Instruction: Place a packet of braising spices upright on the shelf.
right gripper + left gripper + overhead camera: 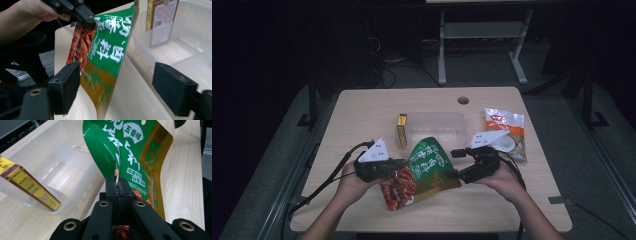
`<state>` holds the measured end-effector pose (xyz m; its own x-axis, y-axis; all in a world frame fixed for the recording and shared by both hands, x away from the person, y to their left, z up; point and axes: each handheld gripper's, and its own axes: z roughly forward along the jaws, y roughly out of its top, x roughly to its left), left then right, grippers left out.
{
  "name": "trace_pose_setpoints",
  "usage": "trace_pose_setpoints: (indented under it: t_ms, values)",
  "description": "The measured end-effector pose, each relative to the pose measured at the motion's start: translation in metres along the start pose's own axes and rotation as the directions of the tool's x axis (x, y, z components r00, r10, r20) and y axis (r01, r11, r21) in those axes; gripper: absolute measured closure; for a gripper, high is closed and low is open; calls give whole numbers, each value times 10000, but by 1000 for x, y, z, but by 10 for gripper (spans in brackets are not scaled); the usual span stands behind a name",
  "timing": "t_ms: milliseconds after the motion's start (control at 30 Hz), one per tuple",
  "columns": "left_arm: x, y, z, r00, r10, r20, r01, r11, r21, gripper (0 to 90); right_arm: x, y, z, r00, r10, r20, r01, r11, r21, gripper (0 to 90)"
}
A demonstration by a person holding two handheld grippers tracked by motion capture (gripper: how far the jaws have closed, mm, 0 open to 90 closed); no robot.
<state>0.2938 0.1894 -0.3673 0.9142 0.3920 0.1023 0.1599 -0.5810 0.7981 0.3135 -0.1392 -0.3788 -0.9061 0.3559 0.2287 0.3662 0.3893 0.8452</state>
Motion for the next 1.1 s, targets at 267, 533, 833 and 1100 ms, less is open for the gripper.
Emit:
trace_pose_setpoints:
  t_ms: [267, 533, 833, 1100]
  values:
    - [0, 0, -1, 9996, 32, -263, -32, 10000, 5, 894, -8, 12, 16, 9998, 19, -176, -13, 9992, 389, 479]
    - [0, 0, -1, 10000, 19, -18, -19, 9999, -105, 893, -13, 10, 24, 9996, 105, -278, -86, 9978, 653, 686]
    - [0, 0, -2, 9994, -4, 343, 13, 9996, -280, 893, -15, 8, 27, 9988, 99, -485, -55, 9960, 895, 845]
    - [2, -1, -3, 9981, -50, 613, 73, 9993, -374, 890, -13, 8, 25, 9975, 44, -707, 19, 9961, 878, 899]
